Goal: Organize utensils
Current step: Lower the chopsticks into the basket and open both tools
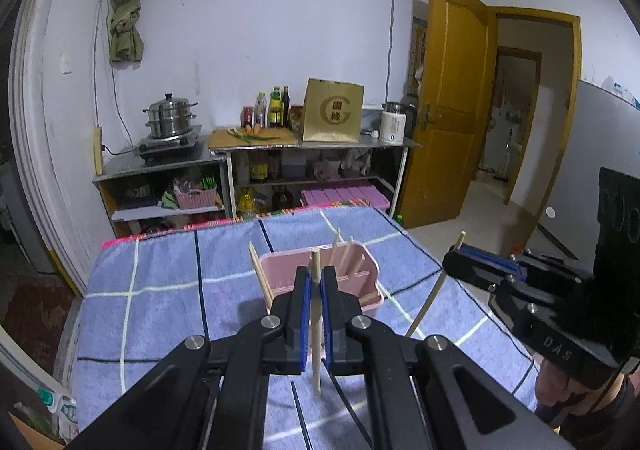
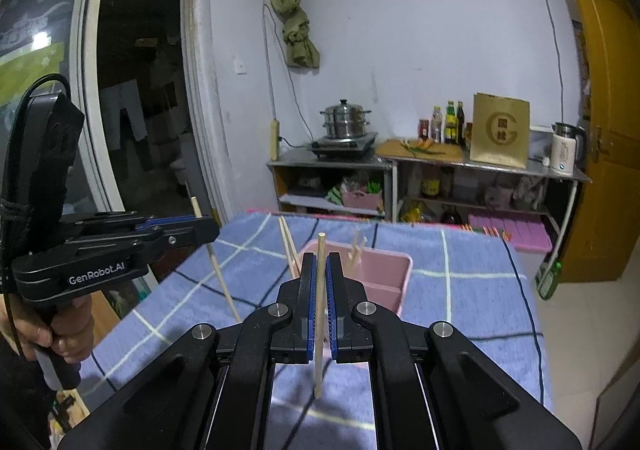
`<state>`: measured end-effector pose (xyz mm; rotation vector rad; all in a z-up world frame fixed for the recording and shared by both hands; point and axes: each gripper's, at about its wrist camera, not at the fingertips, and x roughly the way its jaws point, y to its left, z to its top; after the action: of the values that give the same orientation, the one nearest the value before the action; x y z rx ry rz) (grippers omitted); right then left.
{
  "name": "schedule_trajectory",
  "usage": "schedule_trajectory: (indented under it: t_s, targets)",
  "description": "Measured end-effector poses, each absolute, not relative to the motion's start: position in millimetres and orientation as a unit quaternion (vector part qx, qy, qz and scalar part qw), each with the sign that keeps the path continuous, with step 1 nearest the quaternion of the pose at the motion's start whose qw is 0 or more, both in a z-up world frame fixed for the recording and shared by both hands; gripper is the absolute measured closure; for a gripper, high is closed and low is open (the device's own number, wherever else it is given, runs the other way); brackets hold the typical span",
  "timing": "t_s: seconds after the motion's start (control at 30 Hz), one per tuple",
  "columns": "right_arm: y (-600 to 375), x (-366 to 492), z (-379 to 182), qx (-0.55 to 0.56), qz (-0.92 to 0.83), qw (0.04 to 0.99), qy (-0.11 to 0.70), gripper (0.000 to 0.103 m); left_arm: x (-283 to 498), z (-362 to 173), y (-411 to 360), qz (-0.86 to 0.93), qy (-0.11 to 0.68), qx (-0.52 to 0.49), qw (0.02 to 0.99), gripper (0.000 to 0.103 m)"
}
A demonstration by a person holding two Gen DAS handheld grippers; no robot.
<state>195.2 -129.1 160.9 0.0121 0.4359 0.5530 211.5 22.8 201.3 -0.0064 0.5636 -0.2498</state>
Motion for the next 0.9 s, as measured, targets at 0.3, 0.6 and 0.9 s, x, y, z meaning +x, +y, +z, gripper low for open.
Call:
schedule_trajectory:
  t_s: [0.3, 0.6, 0.9]
  targets:
    - [-122.0, 224.9, 178.0, 0.026, 0.274, 0.942, 0.191, 0.098, 243.6, 226.1, 31.7, -0.114, 0.255, -0.014, 0.960, 0.098]
    - [-120.0, 253.5, 183.6, 0.041, 0.274, 0.944, 0.177, 0.098, 279.8, 230.2, 40.1, -0.110, 0.246, -0.023, 0.963, 0.098]
    - [-110.5, 278.6, 164.4, 0.044, 0.270, 0.944, 0.182, 0.098, 307.8, 208.8, 46.4, -0.105, 0.254, -0.028, 0.961, 0.098]
